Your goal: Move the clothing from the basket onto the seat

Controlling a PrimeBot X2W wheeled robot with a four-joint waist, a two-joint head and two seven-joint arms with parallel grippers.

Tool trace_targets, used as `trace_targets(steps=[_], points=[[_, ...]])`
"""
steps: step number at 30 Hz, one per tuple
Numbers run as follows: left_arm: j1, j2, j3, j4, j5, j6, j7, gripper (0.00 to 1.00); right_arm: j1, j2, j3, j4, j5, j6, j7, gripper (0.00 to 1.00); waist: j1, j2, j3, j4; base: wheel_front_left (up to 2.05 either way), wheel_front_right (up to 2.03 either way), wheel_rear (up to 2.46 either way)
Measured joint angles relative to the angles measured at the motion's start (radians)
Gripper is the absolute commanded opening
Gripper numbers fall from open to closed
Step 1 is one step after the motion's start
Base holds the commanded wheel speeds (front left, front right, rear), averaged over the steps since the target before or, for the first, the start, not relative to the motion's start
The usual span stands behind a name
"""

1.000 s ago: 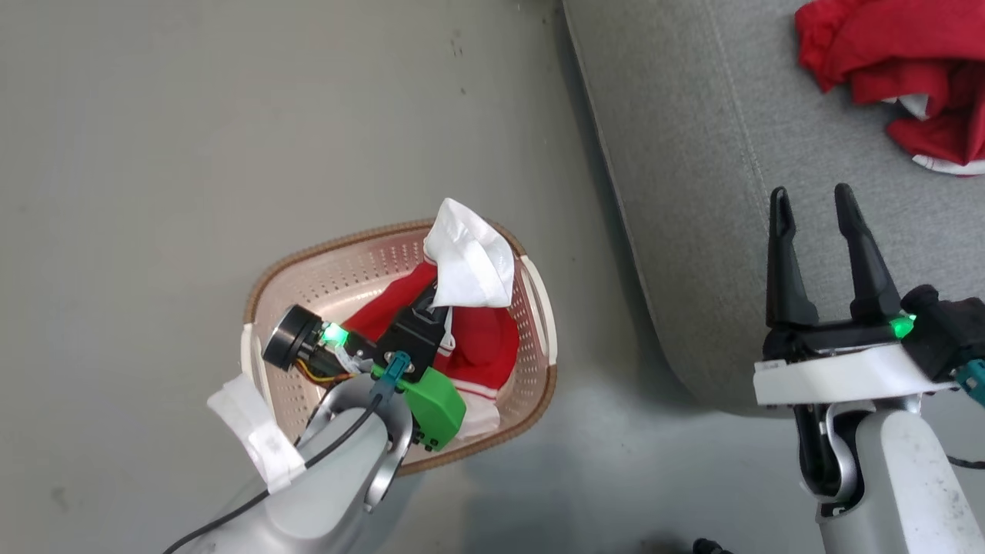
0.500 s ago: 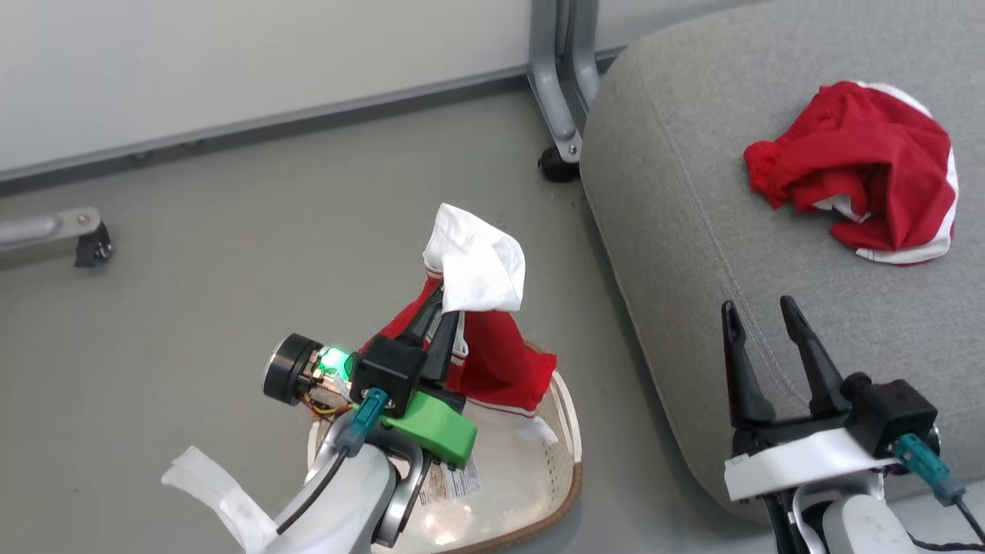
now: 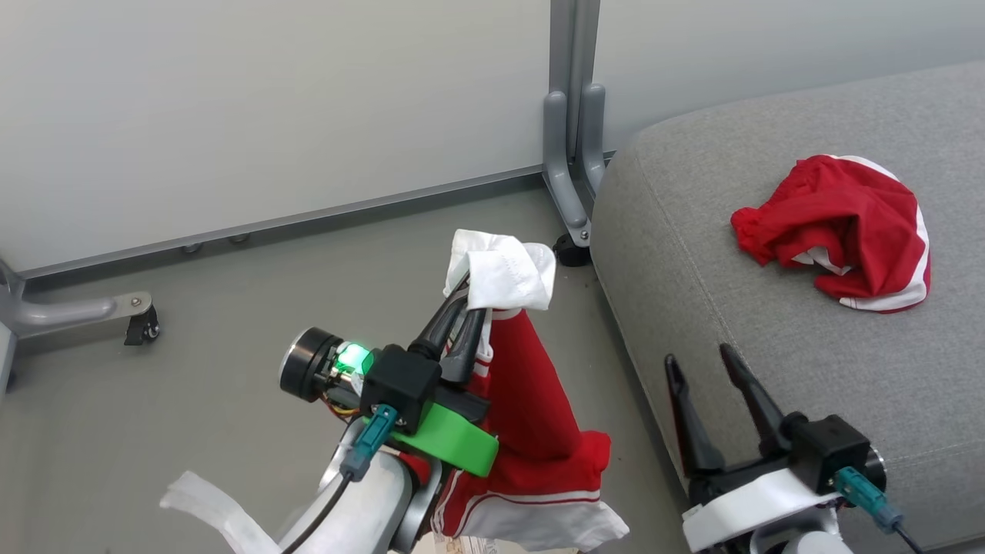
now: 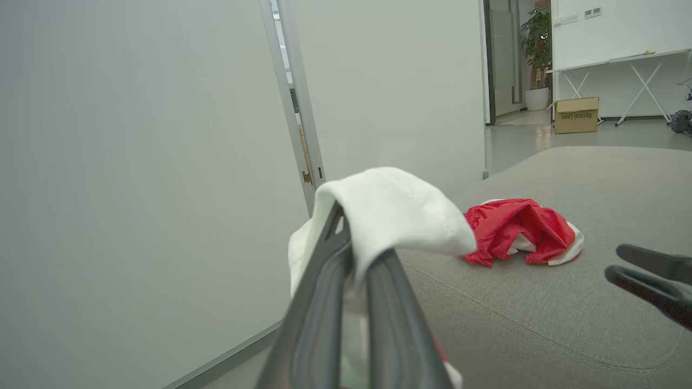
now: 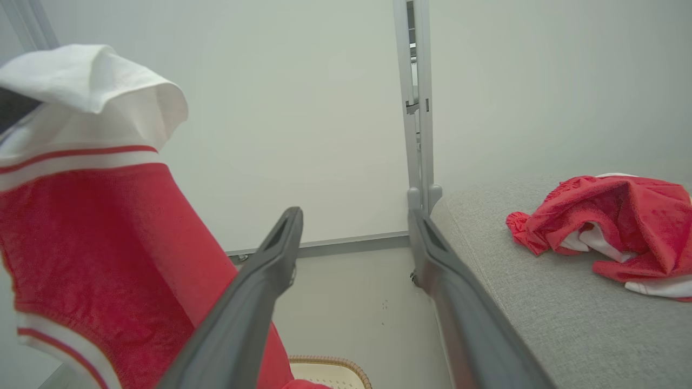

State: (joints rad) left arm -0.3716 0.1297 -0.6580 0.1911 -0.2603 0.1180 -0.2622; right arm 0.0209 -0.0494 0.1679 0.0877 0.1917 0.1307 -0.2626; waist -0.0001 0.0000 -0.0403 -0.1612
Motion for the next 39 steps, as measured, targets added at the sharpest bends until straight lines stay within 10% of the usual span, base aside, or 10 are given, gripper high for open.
trace_targets(steps=[10,29,30,32,39], points=[[-0.012,-0.019,-0.028,-0.092,0.018,-0.031,0.0,0.0,-0.087,-0.085,0.253,0.044,0.085,0.0,0.0,1.0,0.0,0.0,0.012,0.016,0.0,0.0,0.0],[-0.069,-0.032,-0.076,-0.149,0.016,-0.053,0.024,0.0,-0.193,-0.071,0.252,0.215,0.049,0.0,0.0,1.0,0.0001,0.0,0.035,0.067,0.0,0.0,0.0],[-0.069,-0.029,-0.076,-0.148,0.016,-0.053,0.024,0.0,-0.195,-0.068,0.255,0.213,0.048,0.0,0.0,0.78,0.0,0.0,0.036,0.068,0.0,0.0,0.0],[-0.069,-0.027,-0.076,-0.147,0.015,-0.053,0.024,0.0,-0.198,-0.068,0.277,0.214,0.048,0.0,0.0,0.0,0.0,0.0,0.038,0.069,0.0,0.0,0.0],[-0.07,-0.023,-0.073,-0.125,0.008,-0.052,0.023,0.0,-0.21,-0.084,0.309,0.212,0.07,0.0,0.0,0.0,0.0001,0.0,0.042,0.073,0.0,0.0,0.0]])
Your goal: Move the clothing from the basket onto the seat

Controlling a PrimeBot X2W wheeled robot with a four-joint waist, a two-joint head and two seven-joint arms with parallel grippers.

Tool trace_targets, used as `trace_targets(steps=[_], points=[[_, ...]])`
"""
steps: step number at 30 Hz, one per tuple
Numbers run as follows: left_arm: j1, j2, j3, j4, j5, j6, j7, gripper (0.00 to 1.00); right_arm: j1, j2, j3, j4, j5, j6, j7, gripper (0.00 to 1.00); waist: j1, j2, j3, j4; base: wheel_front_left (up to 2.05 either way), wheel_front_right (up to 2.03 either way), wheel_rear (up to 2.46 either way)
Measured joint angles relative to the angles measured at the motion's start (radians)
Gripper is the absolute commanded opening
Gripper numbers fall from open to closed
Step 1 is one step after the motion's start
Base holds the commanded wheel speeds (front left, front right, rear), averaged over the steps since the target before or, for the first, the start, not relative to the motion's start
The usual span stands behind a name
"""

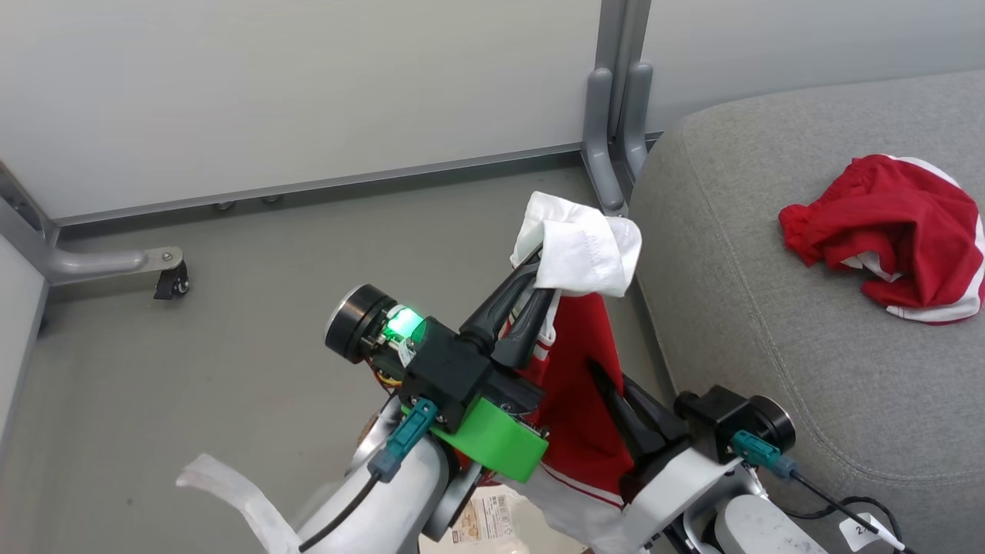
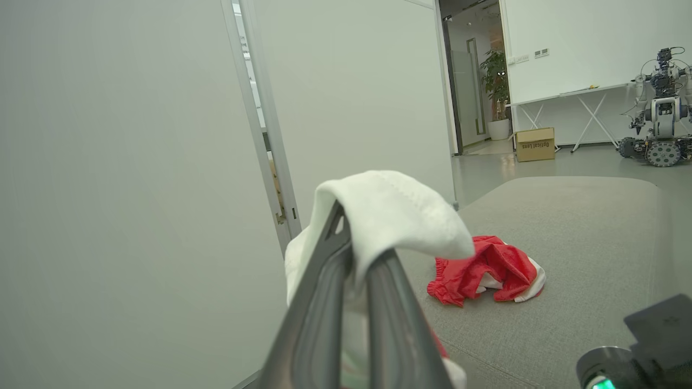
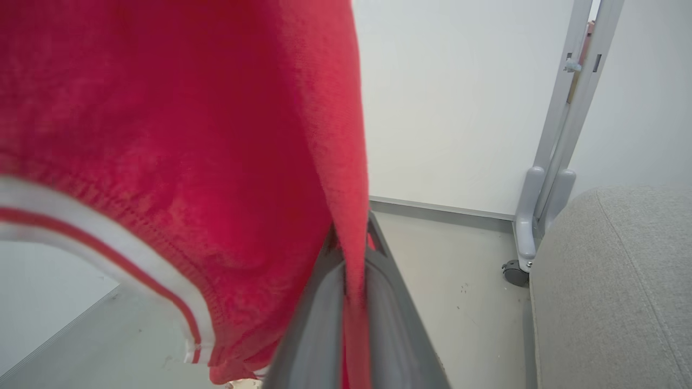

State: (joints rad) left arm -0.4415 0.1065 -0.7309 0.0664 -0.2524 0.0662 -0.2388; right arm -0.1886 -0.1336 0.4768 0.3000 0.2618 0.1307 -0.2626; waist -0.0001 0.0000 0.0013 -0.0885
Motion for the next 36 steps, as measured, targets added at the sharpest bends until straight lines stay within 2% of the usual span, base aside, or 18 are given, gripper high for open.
trace_targets(steps=[10,11,12,13,36], points=[[0.0,0.007,0.008,0.065,-0.003,0.009,-0.008,0.0,0.004,-0.015,0.018,-0.026,0.048,0.0,0.0,0.0,0.0001,0.0,0.008,-0.021,0.0,0.0,0.0],[0.0,0.007,0.008,0.071,-0.005,0.01,-0.008,0.14,0.004,-0.015,0.019,-0.027,0.054,0.0,0.0,0.0,0.0,0.0,0.008,-0.024,0.0,0.0,0.0],[0.0,0.007,0.007,0.075,-0.005,0.012,-0.009,0.34,0.004,-0.016,0.02,-0.028,0.054,0.0,0.0,0.0,0.0,0.0,0.009,-0.026,0.0,0.0,0.0],[-0.001,0.007,0.007,0.08,-0.005,0.013,-0.009,1.0,0.005,-0.018,0.02,-0.029,0.057,0.0,0.0,0.0,0.0,0.0,0.01,-0.027,0.0,0.0,0.0],[-0.017,0.004,-0.01,0.12,-0.022,0.022,-0.01,1.0,0.018,-0.033,0.028,-0.029,0.08,0.0,0.0,0.0,0.0,0.0,0.009,-0.032,0.0,0.0,0.0]])
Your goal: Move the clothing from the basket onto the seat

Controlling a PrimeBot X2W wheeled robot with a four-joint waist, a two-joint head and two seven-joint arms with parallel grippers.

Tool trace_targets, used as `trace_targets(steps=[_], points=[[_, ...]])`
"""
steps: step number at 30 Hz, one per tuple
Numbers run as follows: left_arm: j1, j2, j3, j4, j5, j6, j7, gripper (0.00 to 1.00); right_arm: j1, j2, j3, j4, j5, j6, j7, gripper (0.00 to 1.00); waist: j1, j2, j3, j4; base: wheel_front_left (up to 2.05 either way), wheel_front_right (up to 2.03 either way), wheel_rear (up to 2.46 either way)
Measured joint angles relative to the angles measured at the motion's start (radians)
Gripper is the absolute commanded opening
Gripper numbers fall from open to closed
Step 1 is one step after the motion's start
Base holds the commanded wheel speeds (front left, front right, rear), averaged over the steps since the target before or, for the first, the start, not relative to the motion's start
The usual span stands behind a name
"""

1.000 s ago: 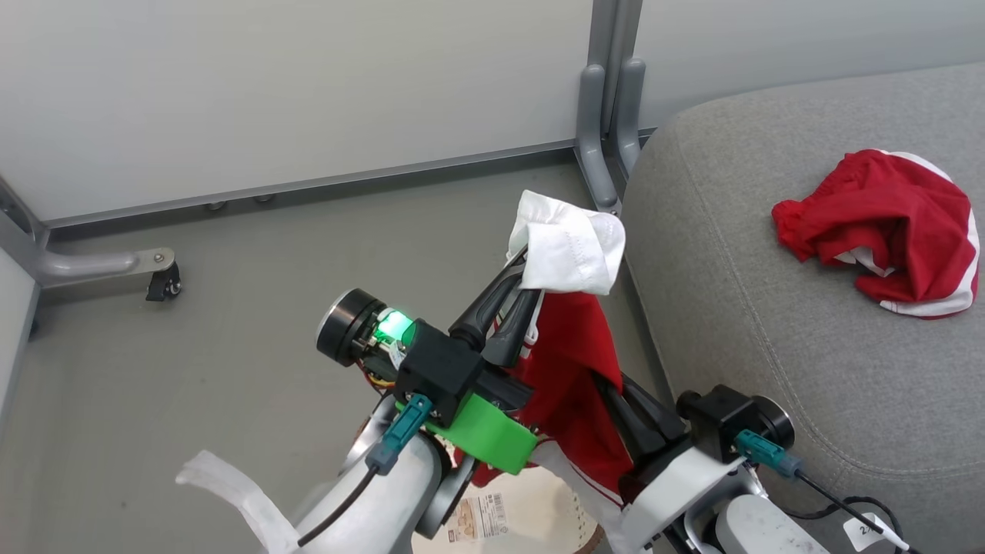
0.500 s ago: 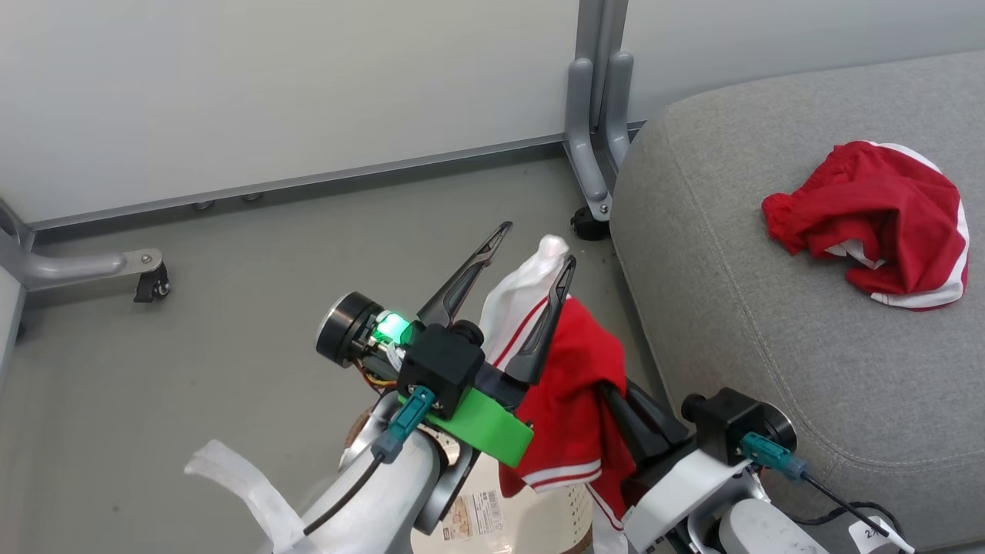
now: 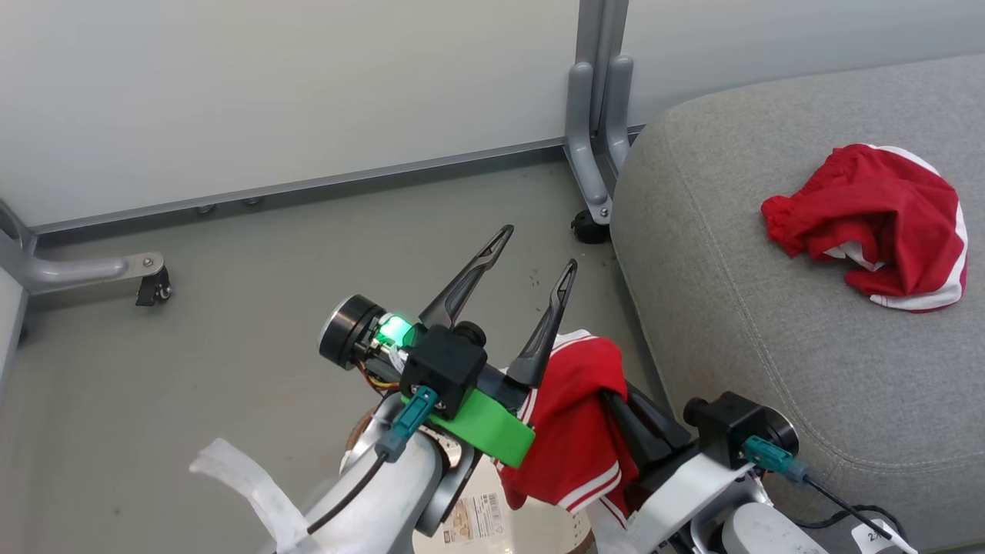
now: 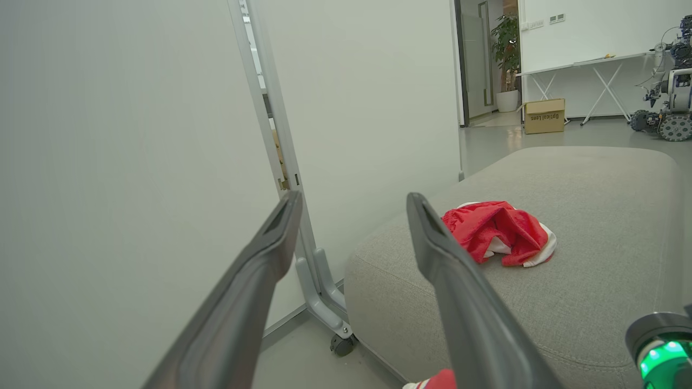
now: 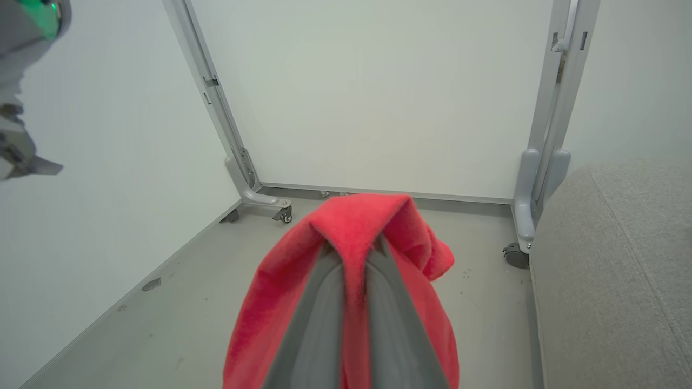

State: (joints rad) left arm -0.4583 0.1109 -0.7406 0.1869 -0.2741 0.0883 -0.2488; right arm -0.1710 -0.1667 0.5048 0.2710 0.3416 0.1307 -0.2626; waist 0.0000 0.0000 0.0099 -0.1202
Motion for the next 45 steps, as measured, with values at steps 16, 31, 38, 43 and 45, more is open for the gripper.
trace_targets(steps=[16,31,38,43,45], points=[[0.023,0.006,-0.008,0.04,-0.051,-0.01,0.029,1.0,0.001,-0.002,-0.035,-0.033,0.0,0.0,0.0,0.0,0.0,0.0,0.011,-0.022,0.0,0.0,0.0],[0.092,0.074,0.017,0.056,-0.097,-0.051,0.001,1.0,0.012,0.022,-0.195,-0.183,-0.002,0.0,0.0,0.0,0.0,0.0,0.094,-0.145,0.0,0.0,0.0],[0.12,0.115,0.033,0.033,-0.065,-0.044,-0.009,1.0,0.046,0.038,-0.252,-0.248,-0.019,0.0,0.0,0.0,0.0,0.0,0.139,-0.246,0.0,0.0,0.0],[0.12,0.132,0.03,0.011,-0.044,-0.064,-0.012,1.0,0.073,0.065,-0.276,-0.291,-0.021,0.0,0.0,0.0,0.0001,0.0,0.175,-0.32,0.0,0.0,0.0],[0.12,0.139,0.03,0.009,-0.04,-0.07,-0.013,1.0,0.085,0.072,-0.29,-0.306,-0.021,0.0,0.0,0.0,0.0001,0.0,0.189,-0.348,0.0,0.0,0.0]])
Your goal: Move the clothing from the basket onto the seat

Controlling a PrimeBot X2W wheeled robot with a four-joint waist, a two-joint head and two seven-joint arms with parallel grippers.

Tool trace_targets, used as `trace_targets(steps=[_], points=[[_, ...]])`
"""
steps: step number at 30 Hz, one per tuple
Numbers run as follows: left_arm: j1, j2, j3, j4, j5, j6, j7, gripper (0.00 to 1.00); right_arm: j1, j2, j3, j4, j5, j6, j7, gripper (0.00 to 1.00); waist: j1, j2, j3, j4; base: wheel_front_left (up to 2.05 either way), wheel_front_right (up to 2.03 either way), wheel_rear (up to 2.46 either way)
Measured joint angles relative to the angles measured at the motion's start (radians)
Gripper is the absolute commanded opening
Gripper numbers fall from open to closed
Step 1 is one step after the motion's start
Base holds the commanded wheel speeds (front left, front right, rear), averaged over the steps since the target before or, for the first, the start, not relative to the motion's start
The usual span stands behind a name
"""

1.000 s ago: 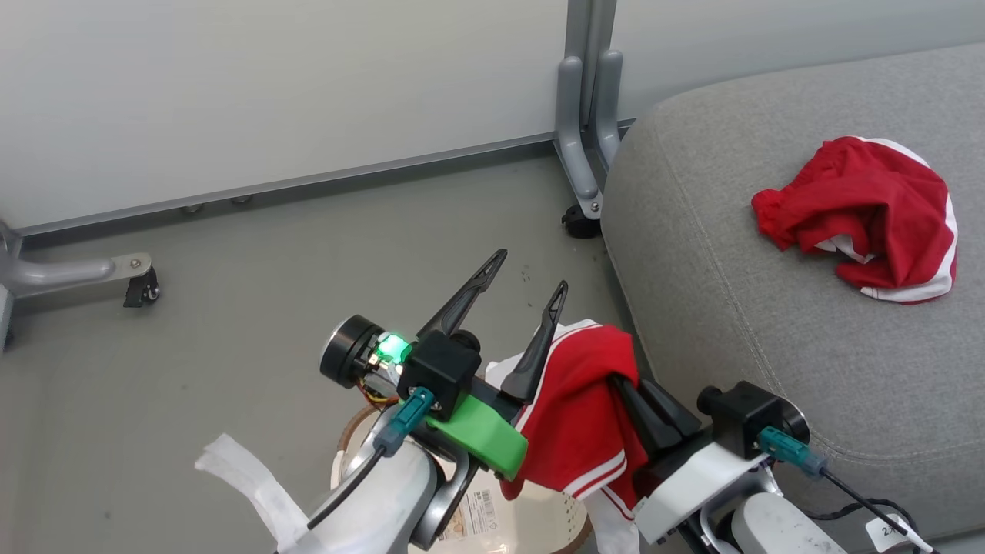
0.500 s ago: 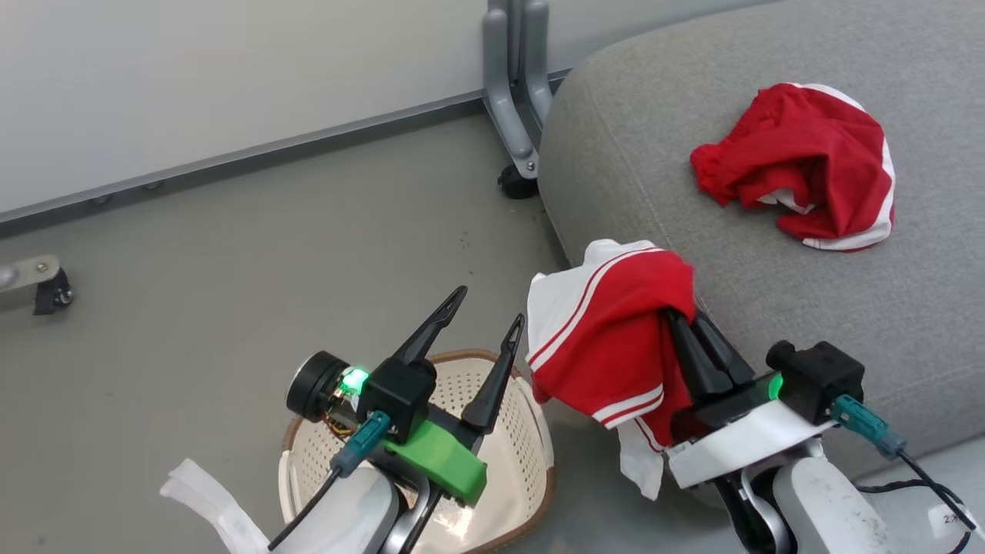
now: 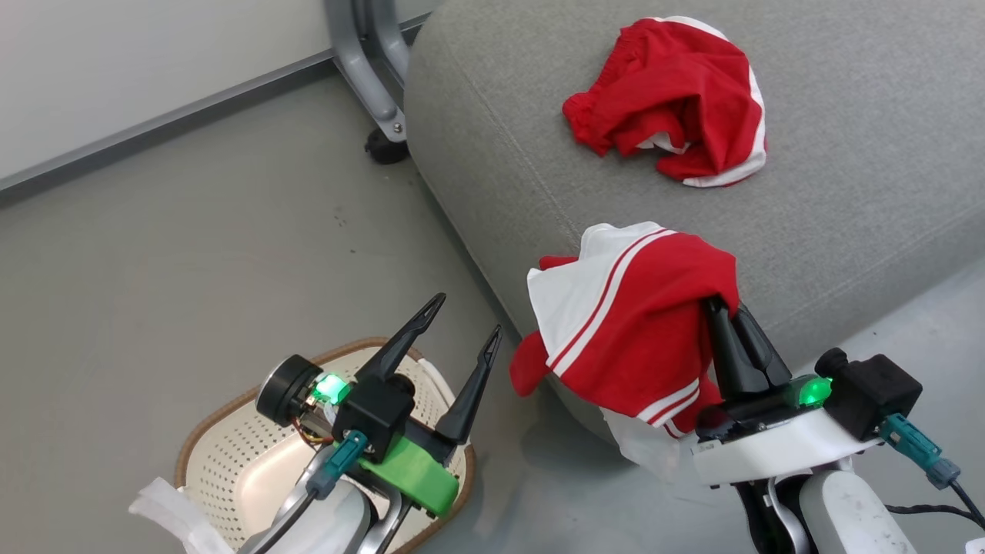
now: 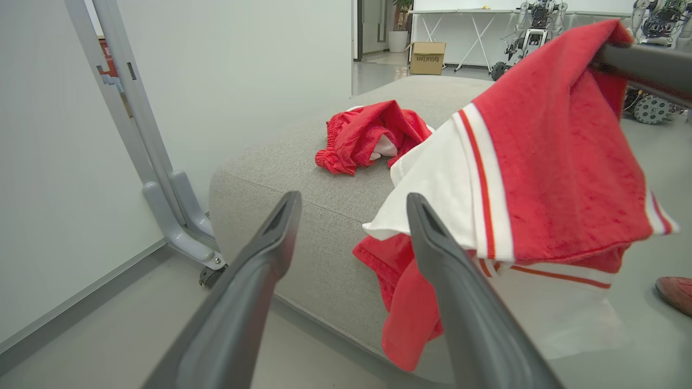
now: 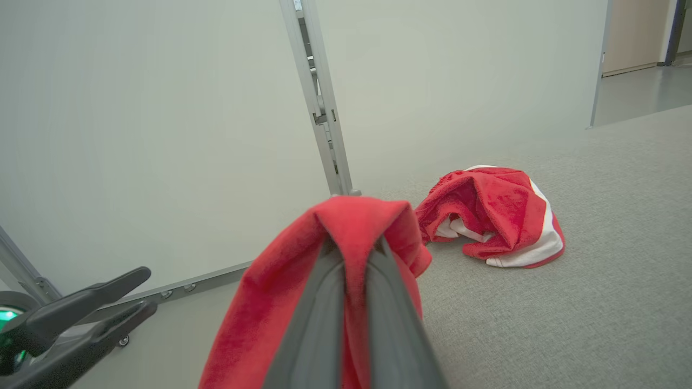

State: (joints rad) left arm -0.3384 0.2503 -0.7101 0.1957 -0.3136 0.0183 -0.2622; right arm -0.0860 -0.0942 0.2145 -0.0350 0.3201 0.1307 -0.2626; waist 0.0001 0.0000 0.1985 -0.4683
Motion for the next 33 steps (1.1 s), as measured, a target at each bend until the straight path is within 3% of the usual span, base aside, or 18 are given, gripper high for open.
trace_targets(steps=[6,15,24,28,33], points=[[-0.024,0.006,-0.021,0.004,0.014,-0.029,0.0,1.0,0.024,0.024,-0.063,-0.037,-0.007,0.0,0.0,0.0,0.0,0.0,0.058,-0.062,0.0,0.0,0.0],[-0.064,0.021,-0.037,0.012,0.025,-0.046,0.014,1.0,0.01,0.042,-0.08,-0.053,-0.02,0.0,0.0,0.0,0.0,0.0,0.141,-0.092,0.0,0.0,0.0],[-0.088,0.056,-0.056,-0.052,0.045,-0.053,0.066,1.0,-0.3,0.043,-0.179,-0.063,-0.015,0.0,0.0,0.0,0.0,0.0,0.215,-0.098,0.0,0.0,0.0],[-0.119,0.075,-0.066,-0.11,0.064,-0.057,0.109,1.0,-0.486,-0.017,-0.244,-0.03,-0.015,0.0,0.0,0.0,0.0,0.0,0.261,-0.088,0.0,0.0,0.0],[-0.152,0.095,-0.076,-0.187,0.08,-0.064,0.157,1.0,-0.719,-0.148,-0.367,0.037,-0.001,0.0,0.0,0.0,0.0,0.0001,0.339,-0.058,0.0,0.0,0.0]])
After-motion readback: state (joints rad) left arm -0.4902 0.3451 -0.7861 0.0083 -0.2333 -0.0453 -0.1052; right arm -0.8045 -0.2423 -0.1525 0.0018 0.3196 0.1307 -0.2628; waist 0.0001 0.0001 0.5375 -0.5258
